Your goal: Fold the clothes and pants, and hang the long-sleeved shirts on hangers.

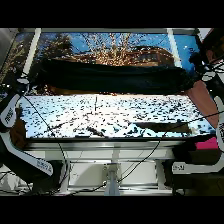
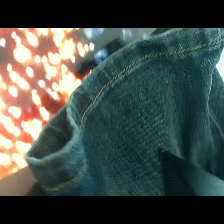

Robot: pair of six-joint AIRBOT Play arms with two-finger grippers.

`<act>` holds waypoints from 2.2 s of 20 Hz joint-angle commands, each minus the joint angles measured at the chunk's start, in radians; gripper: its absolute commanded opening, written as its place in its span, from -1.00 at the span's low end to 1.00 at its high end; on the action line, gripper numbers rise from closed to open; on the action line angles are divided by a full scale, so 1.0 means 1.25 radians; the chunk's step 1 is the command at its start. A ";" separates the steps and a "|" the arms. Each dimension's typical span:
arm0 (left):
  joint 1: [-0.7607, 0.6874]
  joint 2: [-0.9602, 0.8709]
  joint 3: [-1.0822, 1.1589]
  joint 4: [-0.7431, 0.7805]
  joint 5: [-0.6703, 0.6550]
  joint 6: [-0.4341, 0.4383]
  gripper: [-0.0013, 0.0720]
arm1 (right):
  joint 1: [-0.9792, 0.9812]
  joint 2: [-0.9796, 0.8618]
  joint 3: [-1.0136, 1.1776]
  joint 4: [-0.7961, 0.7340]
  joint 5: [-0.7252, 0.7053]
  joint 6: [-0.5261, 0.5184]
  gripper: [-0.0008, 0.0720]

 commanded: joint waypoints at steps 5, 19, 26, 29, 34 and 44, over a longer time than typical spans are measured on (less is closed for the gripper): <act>-0.022 0.008 0.002 -0.001 0.082 0.000 -0.89 | 0.005 0.135 0.001 -0.004 0.334 -0.210 0.52; 0.022 0.332 0.002 0.450 -0.438 0.000 -0.89 | 0.461 0.183 0.000 0.015 0.294 -0.304 -0.88; 0.031 0.429 0.001 0.524 -0.518 0.000 -0.89 | 0.697 -0.036 0.016 0.193 0.143 -0.109 -0.88; 0.025 0.462 0.001 0.505 -0.536 0.000 -0.89 | 0.775 -0.148 0.098 0.247 0.167 -0.101 -0.89; -0.021 0.487 0.001 0.500 -0.547 0.000 -0.89 | 0.825 -0.339 0.308 0.251 0.271 0.081 -0.89; -0.121 0.540 0.002 0.310 -0.404 0.000 -0.89 | 0.869 -0.477 0.414 0.266 0.407 0.282 -0.89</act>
